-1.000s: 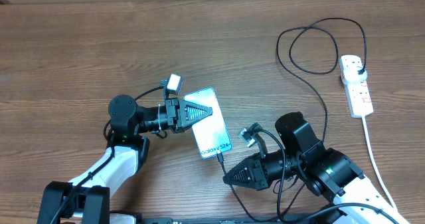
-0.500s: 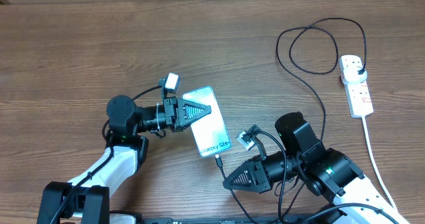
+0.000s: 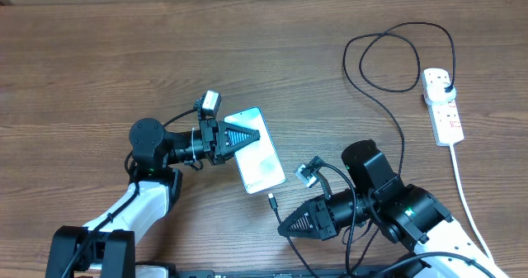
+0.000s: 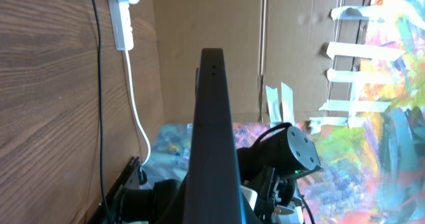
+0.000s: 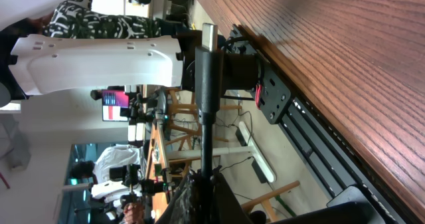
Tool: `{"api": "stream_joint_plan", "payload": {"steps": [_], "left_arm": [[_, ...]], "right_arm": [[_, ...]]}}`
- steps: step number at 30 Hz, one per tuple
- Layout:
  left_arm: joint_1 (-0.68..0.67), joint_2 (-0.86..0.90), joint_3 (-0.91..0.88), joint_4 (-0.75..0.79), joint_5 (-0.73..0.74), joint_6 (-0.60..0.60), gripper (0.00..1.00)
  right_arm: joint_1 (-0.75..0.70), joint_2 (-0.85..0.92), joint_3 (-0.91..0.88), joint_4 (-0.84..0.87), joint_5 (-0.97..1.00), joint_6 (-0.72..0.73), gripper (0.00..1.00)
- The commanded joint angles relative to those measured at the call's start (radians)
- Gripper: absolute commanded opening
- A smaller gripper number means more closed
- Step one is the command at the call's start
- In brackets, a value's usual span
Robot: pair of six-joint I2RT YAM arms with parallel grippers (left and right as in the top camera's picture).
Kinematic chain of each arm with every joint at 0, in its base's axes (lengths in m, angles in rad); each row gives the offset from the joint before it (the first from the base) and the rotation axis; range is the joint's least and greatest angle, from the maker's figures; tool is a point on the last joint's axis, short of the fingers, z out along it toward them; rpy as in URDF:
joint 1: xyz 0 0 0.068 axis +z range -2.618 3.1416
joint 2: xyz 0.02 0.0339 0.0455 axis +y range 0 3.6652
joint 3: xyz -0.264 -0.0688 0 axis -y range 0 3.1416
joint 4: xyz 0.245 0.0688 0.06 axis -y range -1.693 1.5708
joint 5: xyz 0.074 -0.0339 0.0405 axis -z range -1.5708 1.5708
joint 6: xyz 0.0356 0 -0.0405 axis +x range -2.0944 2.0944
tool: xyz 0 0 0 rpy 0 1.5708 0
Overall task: Plug charger to phone and switch on socket
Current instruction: 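Push the connector up into the phone's bottom port with the right gripper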
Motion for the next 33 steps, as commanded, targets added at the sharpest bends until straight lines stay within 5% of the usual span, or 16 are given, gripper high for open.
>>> {"api": "stream_joint_plan", "payload": {"steps": [1, 33], "left_arm": [[0.003, -0.002, 0.016, 0.011, 0.033, -0.015, 0.04], [-0.035, -0.002, 0.016, 0.011, 0.060, -0.021, 0.04]], "right_arm": [[0.007, -0.002, 0.002, 0.006, -0.019, 0.001, 0.04], [0.006, -0.002, 0.002, 0.022, 0.019, 0.008, 0.04]]}}
